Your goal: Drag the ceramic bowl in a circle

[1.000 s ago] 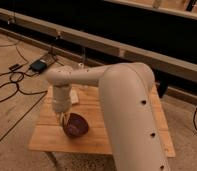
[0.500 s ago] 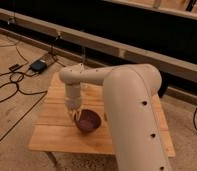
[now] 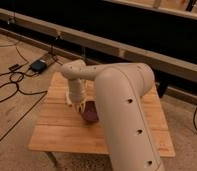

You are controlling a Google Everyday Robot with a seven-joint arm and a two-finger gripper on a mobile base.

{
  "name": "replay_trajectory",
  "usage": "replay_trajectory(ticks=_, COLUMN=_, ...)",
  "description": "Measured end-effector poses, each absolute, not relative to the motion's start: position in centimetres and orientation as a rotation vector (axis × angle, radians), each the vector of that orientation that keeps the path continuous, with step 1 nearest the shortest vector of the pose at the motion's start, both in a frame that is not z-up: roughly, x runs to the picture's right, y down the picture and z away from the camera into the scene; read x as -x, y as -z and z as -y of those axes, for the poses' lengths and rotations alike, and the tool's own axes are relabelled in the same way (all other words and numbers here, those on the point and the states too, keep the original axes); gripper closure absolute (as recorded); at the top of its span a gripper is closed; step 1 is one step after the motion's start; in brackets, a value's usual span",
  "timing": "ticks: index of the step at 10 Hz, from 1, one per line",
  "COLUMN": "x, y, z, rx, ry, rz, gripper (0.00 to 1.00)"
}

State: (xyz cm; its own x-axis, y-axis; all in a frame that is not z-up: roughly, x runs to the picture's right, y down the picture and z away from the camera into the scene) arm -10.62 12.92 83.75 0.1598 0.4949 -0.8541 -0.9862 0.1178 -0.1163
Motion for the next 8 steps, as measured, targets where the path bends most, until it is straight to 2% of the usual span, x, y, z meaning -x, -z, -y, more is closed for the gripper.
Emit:
replay_trajectory(ticks=1, x=11.6, y=-84.0, z=-12.3, rx=0.815, ry=-1.238, rz=-0.738, gripper=0.97)
replay_trajectory(ticks=3, x=13.3, y=-84.0, z=-12.0, rx=0.806, ry=-1.211, rz=-0.713, gripper=0.8)
replay_trajectory(ticks=7, x=13.6, y=-82.8, z=-13.1, rx=0.796, ry=-1.178, rz=-0.703, gripper=0.38)
replay_trajectory(ticks=8, x=13.5, y=-82.8, z=-13.2, rx=0.796, ry=-1.18, rz=-0.702, gripper=0.34)
